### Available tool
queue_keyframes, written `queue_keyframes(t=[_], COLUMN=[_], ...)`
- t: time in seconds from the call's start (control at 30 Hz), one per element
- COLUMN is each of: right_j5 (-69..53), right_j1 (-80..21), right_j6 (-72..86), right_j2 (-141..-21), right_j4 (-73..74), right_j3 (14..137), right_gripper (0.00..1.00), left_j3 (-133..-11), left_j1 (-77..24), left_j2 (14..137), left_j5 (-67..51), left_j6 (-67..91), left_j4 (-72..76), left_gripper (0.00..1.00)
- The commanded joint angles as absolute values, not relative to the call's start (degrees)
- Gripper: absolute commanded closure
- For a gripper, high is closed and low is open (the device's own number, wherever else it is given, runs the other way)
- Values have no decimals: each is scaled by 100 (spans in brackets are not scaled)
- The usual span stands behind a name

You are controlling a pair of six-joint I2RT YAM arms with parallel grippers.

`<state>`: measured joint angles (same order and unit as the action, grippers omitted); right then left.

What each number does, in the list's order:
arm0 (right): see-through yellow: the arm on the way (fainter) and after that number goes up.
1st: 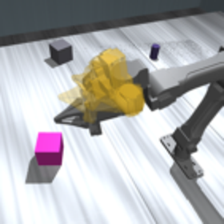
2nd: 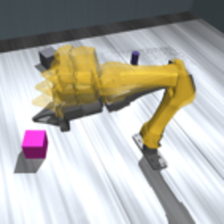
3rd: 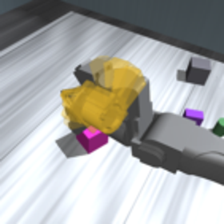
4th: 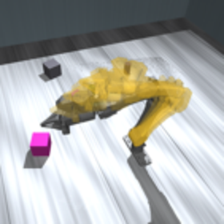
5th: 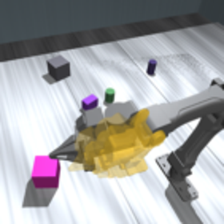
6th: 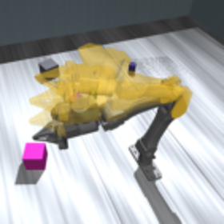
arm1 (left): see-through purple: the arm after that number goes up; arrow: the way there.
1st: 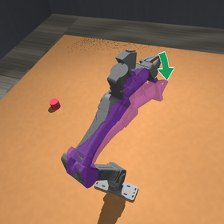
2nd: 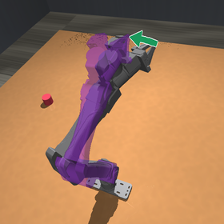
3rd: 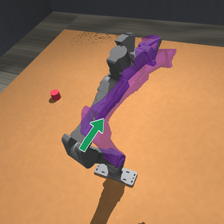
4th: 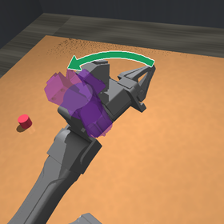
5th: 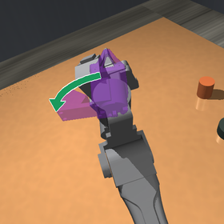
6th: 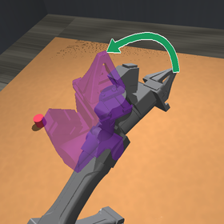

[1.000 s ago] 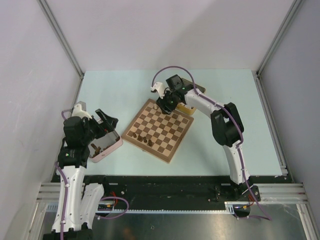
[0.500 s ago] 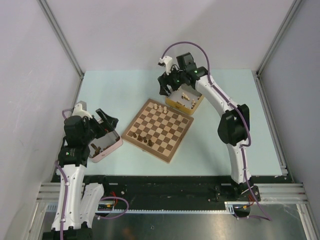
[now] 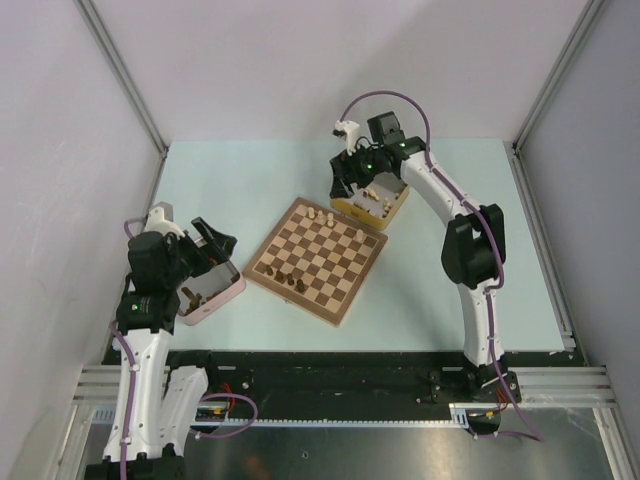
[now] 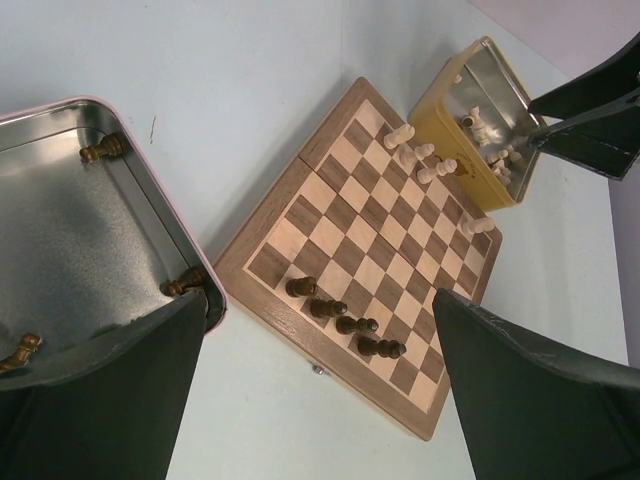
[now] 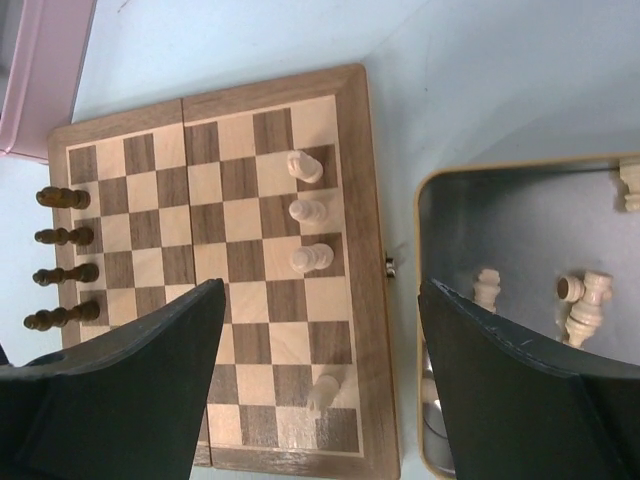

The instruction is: Set up the chess pieces on the board

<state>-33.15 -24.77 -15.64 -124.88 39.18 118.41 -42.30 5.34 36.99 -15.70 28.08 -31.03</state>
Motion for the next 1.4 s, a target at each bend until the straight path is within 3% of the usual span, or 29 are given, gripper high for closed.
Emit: queue_keyframes(t=[0.0, 0.1, 0.3, 0.5, 0.73, 1.23, 1.37], right_j5=[-3612, -3674, -3762, -3832, -3920, -4131, -4140], right_j1=[-2356, -2329, -2312, -2329, -2329, -2136, -2066], right_j6=[-1459, -1459, -1442, -1397, -1406, -1318, -1310], right_j2=[-11989, -11892, -11751, -11602, -11540, -11382, -11329], right_j4=[3911, 3885, 3806, 3648, 3577, 3349, 3305], right_j3=[11681, 11514, 11189, 10934, 10784, 10415, 10319], right_gripper=[17, 17, 16, 16, 16, 16, 17], left_j3=[-4210, -4140, -4271, -4509, -4500, -4833, -4992], left_j1=[580, 580, 589, 606, 1019, 1441, 1476], left_j2=[3683, 3656, 4155, 4754, 5378, 7416, 7743], left_j5=[-1591, -1320, 517, 1053, 1124, 1661, 1503], left_j6=[2856, 2953, 3568, 3665, 3200, 3735, 3709], left_j4=[-2953, -3032, -4190, -4579, -4588, -4184, -3947], left_gripper=[0, 1, 4, 7, 33, 37, 43])
